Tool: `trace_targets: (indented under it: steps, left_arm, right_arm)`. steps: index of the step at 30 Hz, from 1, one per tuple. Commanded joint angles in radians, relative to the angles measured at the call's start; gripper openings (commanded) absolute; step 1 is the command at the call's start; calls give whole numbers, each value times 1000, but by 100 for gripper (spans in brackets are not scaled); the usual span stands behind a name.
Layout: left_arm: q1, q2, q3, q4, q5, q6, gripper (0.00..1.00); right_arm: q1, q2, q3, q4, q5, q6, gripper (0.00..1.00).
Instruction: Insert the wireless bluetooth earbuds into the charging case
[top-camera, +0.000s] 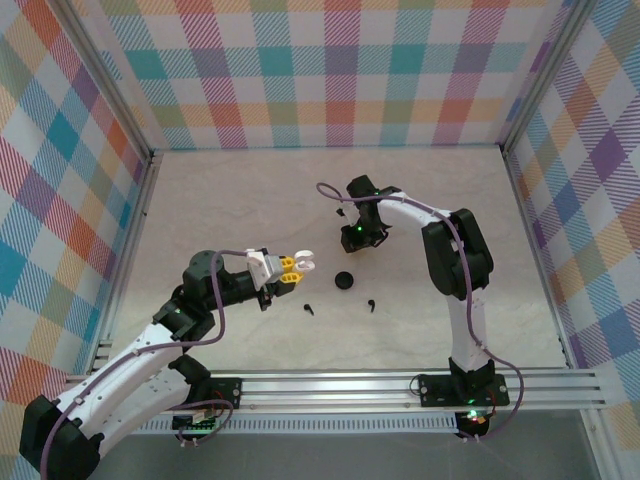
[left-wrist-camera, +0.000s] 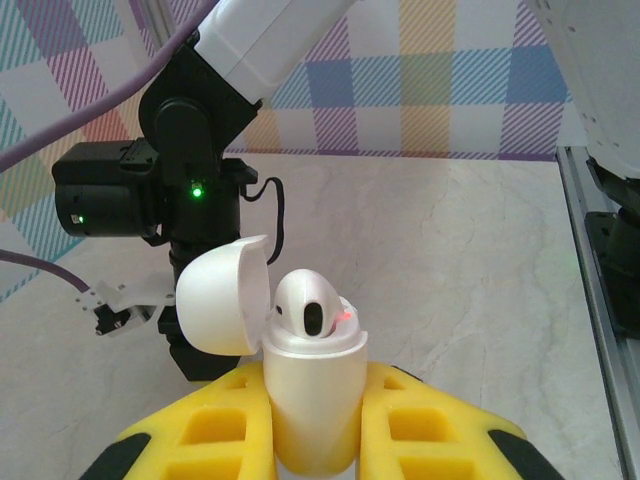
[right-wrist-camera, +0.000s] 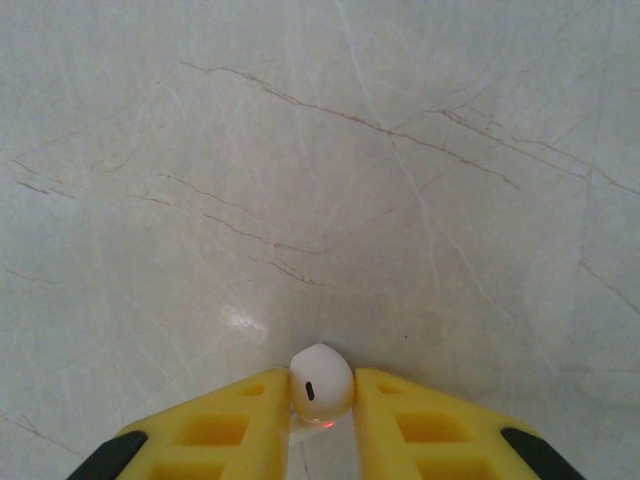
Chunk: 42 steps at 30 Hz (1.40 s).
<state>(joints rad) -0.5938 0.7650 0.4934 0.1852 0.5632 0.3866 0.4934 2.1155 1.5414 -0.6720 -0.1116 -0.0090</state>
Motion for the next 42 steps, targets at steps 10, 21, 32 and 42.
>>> trace_targets:
  steps: [10,21,32,42]
  left_arm:
    - [-9,0,7,35,1,16,0]
    - [-9,34,4,74,4,13,0]
    - [-9,135,19,172,-1,0,0]
    - [-19,222,-5,370,-231,-18,0]
  right_arm:
    - [-10,-76,34,-51,36,57,22]
    - [-14,-181,76,-126,9,84,21]
    - [54,-432,127,-247,84,150,19]
    - [169,-474,277,-409,199,295,17]
